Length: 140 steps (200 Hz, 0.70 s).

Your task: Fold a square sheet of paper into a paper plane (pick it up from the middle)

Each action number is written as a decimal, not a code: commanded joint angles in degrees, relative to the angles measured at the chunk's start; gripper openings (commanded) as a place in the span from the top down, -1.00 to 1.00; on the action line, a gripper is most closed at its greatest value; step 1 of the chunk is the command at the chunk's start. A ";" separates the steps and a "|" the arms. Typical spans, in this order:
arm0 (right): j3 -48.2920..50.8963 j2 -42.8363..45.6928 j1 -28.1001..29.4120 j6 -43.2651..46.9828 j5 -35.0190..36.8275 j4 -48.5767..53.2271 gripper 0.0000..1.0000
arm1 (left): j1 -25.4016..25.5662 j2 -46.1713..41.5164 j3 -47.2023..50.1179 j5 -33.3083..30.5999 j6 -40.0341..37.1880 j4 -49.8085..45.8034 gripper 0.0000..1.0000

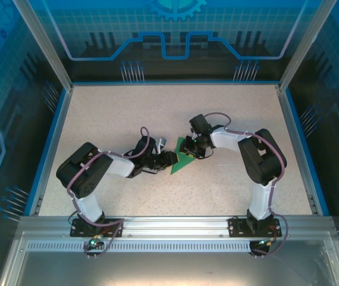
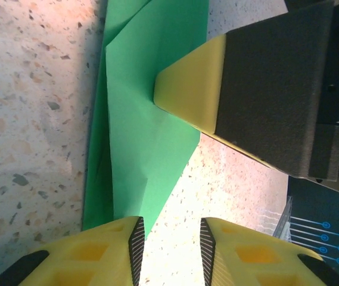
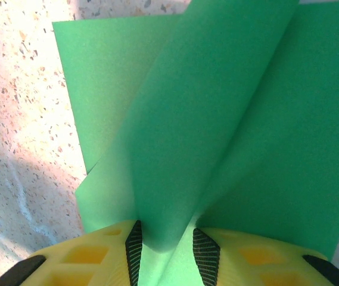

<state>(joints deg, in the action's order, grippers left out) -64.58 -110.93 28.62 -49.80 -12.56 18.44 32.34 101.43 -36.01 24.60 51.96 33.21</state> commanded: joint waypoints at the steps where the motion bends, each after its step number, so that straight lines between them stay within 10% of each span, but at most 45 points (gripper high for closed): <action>1: 5.43 -8.95 0.03 -0.73 11.39 9.58 0.26 | 0.33 -0.13 -1.47 -2.33 -2.33 -3.83 0.31; 140: 5.66 -9.71 0.70 -2.32 14.55 11.26 0.36 | 0.37 -0.44 -2.88 -4.17 -2.97 -5.19 0.31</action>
<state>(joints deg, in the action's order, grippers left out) -64.47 -110.98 28.93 -51.18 -11.31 18.61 32.34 101.43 -37.89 21.78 49.50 28.53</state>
